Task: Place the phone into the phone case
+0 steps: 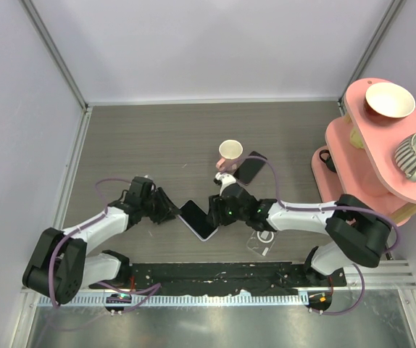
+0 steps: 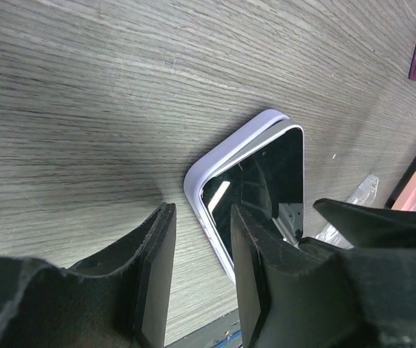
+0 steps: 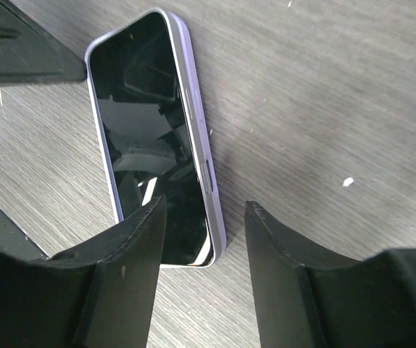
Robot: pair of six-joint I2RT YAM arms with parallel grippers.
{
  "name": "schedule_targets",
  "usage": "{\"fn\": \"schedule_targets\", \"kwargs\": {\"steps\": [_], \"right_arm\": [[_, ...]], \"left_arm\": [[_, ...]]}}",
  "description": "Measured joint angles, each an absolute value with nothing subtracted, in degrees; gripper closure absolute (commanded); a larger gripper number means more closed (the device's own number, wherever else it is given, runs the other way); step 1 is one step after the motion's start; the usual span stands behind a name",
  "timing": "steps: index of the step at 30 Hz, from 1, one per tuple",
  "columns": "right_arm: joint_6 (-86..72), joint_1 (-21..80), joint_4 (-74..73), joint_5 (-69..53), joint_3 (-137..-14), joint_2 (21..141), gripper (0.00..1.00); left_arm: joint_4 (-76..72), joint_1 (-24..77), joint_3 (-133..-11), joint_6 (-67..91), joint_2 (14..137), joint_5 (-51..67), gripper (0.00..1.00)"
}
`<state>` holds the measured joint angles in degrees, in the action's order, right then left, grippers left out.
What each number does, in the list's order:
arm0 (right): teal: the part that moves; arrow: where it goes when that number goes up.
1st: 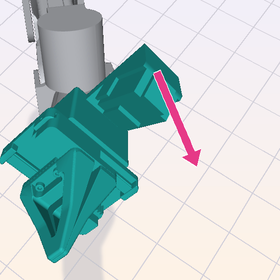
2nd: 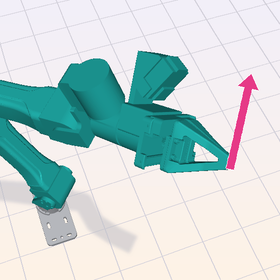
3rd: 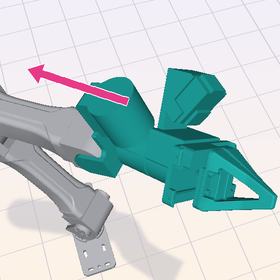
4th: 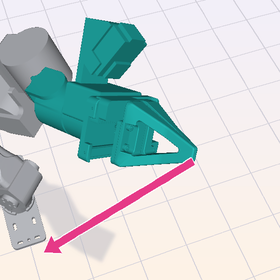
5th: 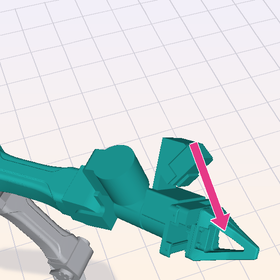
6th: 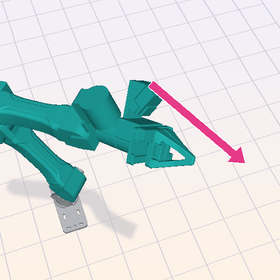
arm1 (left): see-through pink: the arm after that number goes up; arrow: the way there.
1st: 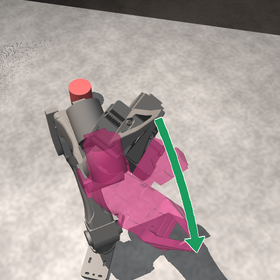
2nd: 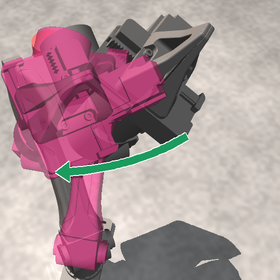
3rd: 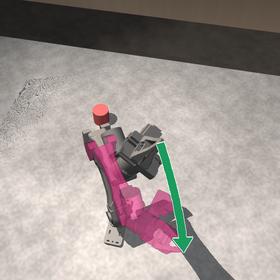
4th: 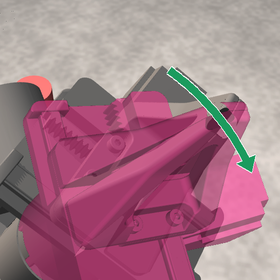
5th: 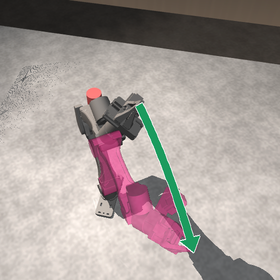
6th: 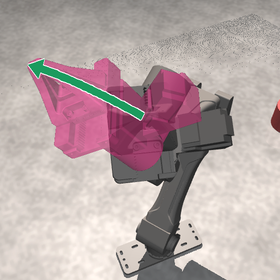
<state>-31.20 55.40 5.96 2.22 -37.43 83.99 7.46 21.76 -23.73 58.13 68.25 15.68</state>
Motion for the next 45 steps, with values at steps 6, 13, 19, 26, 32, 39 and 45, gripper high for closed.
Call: {"fn": "schedule_targets", "kwargs": {"steps": [6,13,19,26,32,39,45], "right_arm": [[-31.73,55.46,7.55,-1.87,-36.82,86.30,0.55],[-36.23,58.30,14.02,-4.73,-34.57,86.87,0.51],[-40.27,58.87,17.78,-5.82,-33.74,88.44,0.39],[-42.48,56.53,17.91,-2.68,-33.74,88.49,0.29],[-42.87,54.61,20.71,-4.34,-34.68,90.89,0.24],[-42.78,53.69,21.71,-8.29,-36.86,93.41,0.24],[-46.87,51.13,28.84,-14.15,-33.17,93.67,0.25]], "left_arm": [[6.94,21.76,-23.75,58.52,70.11,16.14,0.62],[6.20,21.76,-23.75,58.54,70.48,16.69,0.64],[6.15,21.78,-23.75,58.43,71.13,16.75,0.80],[4.73,21.74,-23.16,58.00,71.53,18.04,1.00],[-0.47,21.61,-22.65,58.17,74.89,21.71,1.00],[-3.97,20.71,-22.68,58.15,77.93,25.21,1.00],[-4.73,20.60,-22.68,57.80,78.50,25.67,1.00]]}}
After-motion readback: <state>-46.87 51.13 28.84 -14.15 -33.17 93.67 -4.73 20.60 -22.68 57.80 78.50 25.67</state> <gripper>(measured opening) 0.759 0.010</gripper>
